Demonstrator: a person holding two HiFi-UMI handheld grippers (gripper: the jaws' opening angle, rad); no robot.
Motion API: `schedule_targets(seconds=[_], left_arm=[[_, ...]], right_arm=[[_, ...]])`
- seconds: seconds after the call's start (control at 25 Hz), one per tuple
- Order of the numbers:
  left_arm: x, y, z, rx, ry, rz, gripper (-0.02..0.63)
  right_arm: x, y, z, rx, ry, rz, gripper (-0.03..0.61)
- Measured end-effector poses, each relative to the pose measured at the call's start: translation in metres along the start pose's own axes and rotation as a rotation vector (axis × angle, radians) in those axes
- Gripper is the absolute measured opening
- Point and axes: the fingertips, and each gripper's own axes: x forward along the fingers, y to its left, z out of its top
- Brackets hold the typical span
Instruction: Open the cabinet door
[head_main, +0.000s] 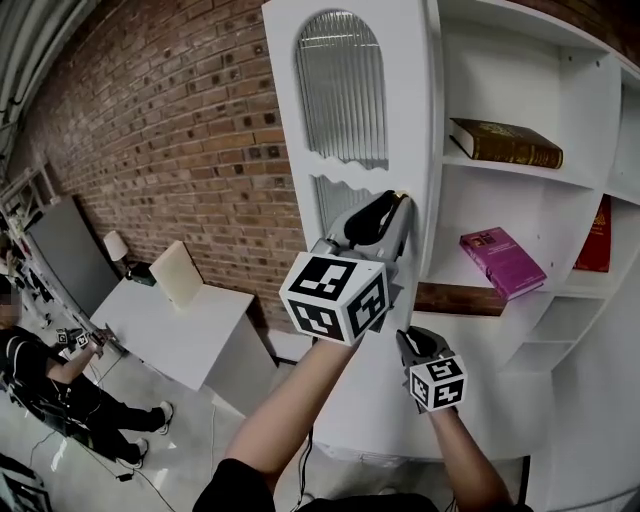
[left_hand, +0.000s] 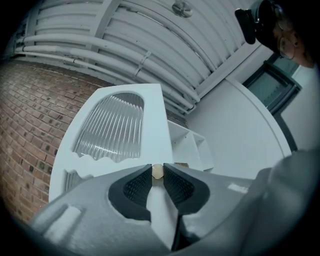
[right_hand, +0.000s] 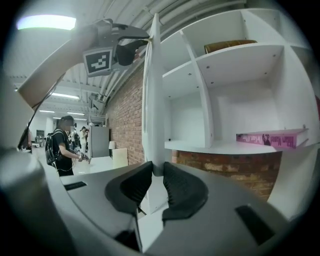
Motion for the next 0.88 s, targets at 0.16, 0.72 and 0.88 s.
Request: schedule_targets(seconds=[0.16,0.72,0.88], left_arm=[[-0.017,0.002,0.007,-0.014,0.013,-0.023,0.081],[-0.091,0.025,0.033,-0.088,-0.012,-0.125,0.083],[-0.107,0.034,0.041,-0.125,-0.025,-0.156,0.084]], right_arm=[[-0.006,0.020,-0.001,0.020,0.003,-0.030,0.069],[-0.015,0.106,-0.002,0.000,0.011,-0.087,0.061],[-0.013,0.126,0.001,0.014,0.000,-0.122,0.063]])
